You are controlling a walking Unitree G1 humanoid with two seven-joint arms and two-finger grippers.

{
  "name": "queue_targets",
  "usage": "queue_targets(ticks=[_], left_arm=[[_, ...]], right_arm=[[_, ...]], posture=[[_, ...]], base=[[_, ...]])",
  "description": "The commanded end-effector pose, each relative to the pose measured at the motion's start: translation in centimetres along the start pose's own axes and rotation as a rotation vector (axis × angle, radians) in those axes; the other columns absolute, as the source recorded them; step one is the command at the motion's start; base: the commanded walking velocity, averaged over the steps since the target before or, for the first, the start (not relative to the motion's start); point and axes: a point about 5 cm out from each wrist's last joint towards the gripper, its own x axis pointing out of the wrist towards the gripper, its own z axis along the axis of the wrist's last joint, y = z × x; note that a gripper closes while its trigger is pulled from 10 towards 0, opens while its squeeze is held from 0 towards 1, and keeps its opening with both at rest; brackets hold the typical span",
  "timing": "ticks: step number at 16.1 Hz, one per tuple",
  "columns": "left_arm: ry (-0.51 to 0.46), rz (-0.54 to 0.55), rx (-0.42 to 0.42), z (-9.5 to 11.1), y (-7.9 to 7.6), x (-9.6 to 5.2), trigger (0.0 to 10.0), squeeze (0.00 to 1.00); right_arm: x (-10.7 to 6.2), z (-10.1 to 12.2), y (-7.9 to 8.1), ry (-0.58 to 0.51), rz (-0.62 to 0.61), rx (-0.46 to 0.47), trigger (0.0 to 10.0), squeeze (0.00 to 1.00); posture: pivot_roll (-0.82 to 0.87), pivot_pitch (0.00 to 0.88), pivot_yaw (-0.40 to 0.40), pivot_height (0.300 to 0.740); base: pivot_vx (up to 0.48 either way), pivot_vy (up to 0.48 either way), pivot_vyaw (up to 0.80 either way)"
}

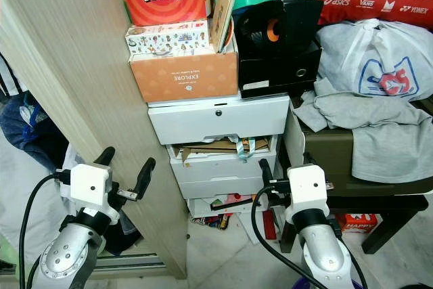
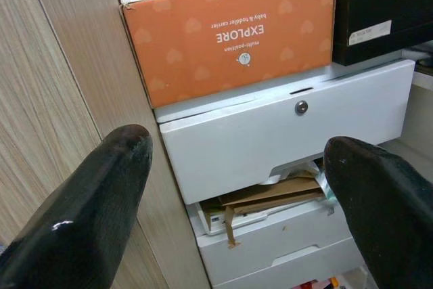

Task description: Clean up the room

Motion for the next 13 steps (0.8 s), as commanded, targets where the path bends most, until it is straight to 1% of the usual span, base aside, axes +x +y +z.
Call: queue_targets(ticks=[1,13], left_arm=[[-0.018,0.044,0.024,0.43,0.92,0.25,10.0,0.0],[-0.008,0.043,0.02,0.22,0.9,0.26,10.0,0.0]], right_arm=[[0.18,0.17,0.34,-0.002,0.017,0.011,10.0,0.0],[0.16,0.12,0.49,0.007,0.028,0.016,10.0,0.0]], posture=[[-0.2,0.0,0.091,0.74],[-0.2,0.0,0.092,0.74]], base=[[0.0,-0.255,0.0],[0.0,-0.292,0.0]])
